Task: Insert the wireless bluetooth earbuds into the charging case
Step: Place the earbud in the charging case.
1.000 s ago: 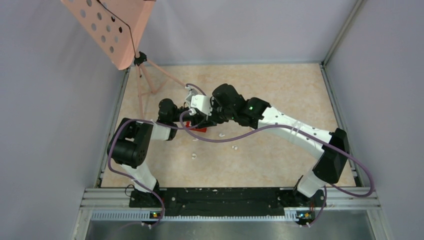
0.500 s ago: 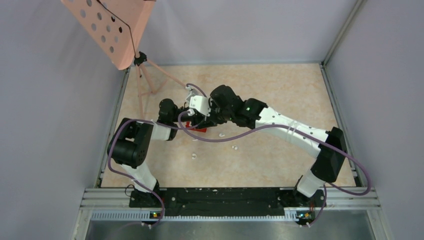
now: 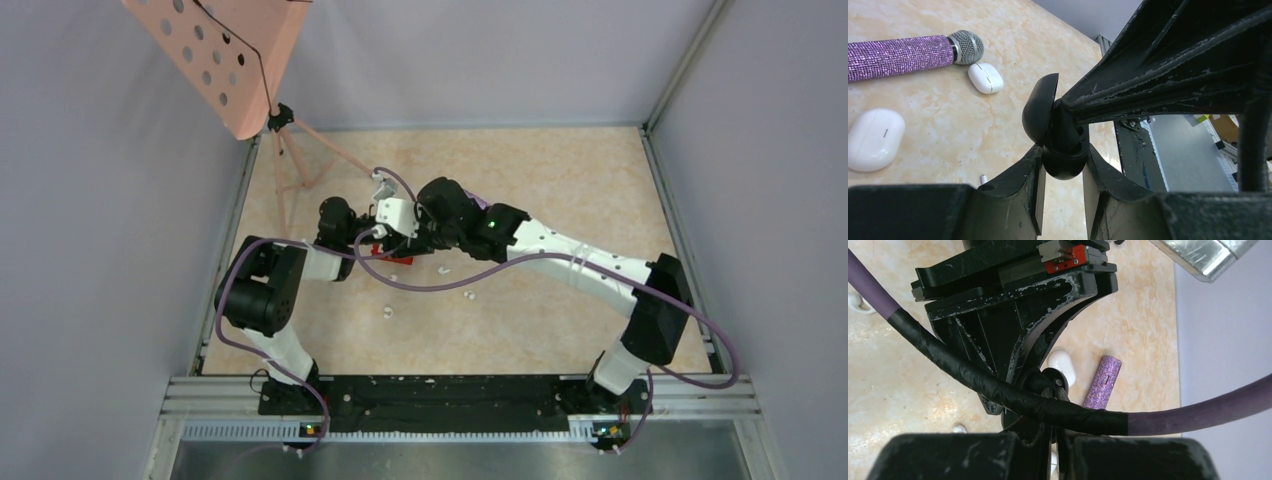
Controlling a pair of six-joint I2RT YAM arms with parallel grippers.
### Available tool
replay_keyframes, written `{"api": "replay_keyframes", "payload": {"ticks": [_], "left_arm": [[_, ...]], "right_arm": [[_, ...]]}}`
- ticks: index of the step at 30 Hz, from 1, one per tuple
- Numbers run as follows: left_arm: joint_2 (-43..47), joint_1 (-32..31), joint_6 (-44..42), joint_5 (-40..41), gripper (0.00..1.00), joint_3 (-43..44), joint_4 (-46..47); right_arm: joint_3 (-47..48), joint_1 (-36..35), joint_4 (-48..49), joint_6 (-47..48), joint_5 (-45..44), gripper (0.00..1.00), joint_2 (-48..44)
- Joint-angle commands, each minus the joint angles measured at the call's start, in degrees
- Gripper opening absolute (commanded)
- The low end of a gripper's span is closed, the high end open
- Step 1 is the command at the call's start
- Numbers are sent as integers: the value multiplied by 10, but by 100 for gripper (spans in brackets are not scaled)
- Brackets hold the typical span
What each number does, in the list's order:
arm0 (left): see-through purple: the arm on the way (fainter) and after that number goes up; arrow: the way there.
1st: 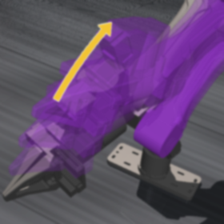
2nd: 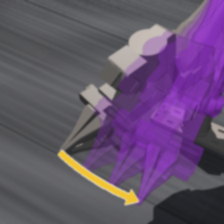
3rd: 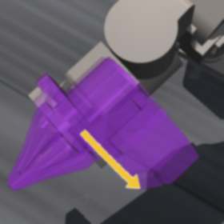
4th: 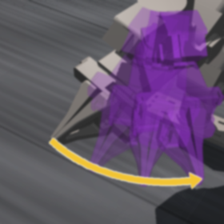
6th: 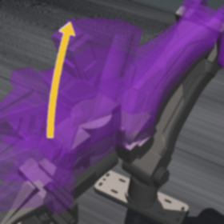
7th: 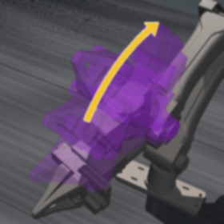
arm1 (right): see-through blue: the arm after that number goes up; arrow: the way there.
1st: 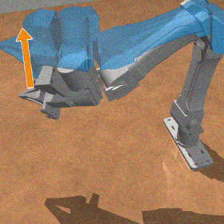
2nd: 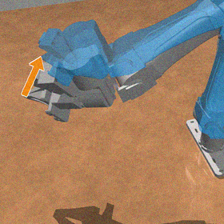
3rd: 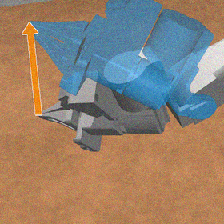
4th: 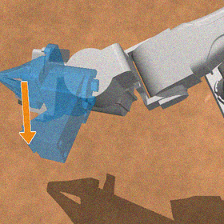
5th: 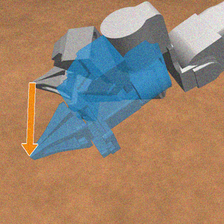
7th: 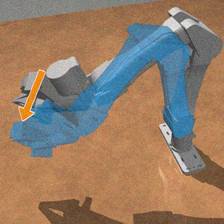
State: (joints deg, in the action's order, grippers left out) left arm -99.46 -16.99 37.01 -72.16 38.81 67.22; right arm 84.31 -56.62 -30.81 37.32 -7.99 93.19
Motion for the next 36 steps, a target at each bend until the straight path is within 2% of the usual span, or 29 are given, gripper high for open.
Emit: {"api": "replay_keyframes", "payload": {"ticks": [1, 10, 16, 17, 21, 24, 28, 34, 36], "left_arm": [[24, -4, 7, 3, 0, 16, 32], [24, -3, 10, 6, 0, 16, 38], [15, -3, -13, 3, 0, 16, 20], [14, -3, -24, 2, 0, 15, 8], [7, -2, -53, 2, 0, 15, -17], [0, 0, -53, 2, 0, 21, -17], [-9, 1, -44, 1, 0, 26, -10], [-8, 1, -51, -4, 0, 22, -16], [-3, 0, -65, -12, 0, 19, -21]], "right_arm": [[-9, -13, 19, -6, 5, 0, 2], [-26, -21, 20, -10, 10, 0, 0], [-6, -19, 5, -20, -5, 0, -10], [-3, -18, 1, -20, -2, 2, -17], [10, 0, -40, -37, 34, 21, -42], [12, 14, -75, -51, 74, 30, -60], [10, 29, -113, -62, 137, 38, -86], [12, 126, -136, -75, 300, 48, -119], [8, 171, -129, -70, 364, 56, -122]]}}
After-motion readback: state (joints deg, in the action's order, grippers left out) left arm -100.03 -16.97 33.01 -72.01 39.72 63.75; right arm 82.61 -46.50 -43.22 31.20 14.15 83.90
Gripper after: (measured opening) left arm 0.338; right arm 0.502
